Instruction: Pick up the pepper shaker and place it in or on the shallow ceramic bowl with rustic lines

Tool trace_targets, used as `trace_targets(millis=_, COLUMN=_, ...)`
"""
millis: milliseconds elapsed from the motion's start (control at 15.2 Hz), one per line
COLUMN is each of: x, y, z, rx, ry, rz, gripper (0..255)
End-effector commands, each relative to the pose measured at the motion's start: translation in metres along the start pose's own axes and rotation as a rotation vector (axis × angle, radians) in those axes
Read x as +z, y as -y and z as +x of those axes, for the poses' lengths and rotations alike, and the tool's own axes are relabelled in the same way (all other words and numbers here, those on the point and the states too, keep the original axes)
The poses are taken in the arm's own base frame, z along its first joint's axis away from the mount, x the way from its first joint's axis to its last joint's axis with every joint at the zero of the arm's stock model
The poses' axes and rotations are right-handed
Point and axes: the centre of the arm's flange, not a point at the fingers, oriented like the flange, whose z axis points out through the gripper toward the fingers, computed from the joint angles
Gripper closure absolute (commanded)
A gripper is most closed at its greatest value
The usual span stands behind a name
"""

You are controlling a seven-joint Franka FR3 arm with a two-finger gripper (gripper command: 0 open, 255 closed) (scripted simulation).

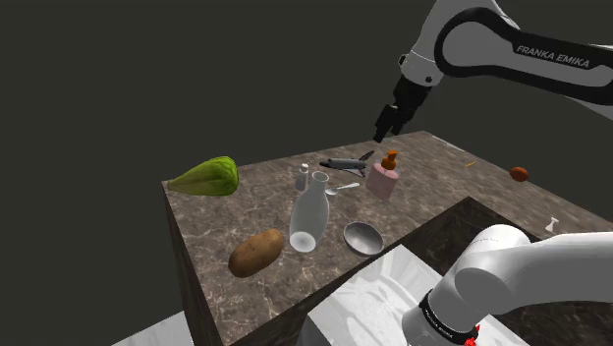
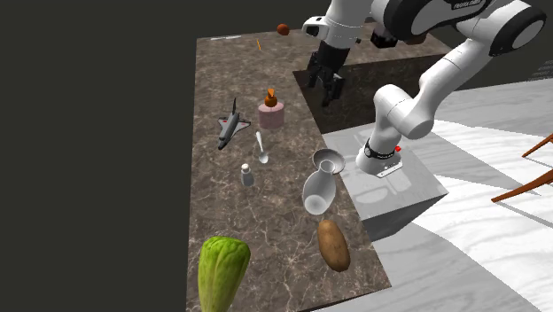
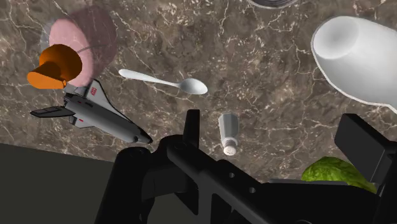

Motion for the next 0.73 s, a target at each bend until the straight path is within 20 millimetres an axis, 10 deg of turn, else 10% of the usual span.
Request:
trace_targets(millis=0, x=0.0, y=0.0, z=0.0, rx=0.0, ry=0.0, rz=0.0, gripper=0)
trace_targets(millis=660, x=0.096, y=-0.007, z=0.098, rx=0.024, ry=0.049, rz=0.055, gripper=0)
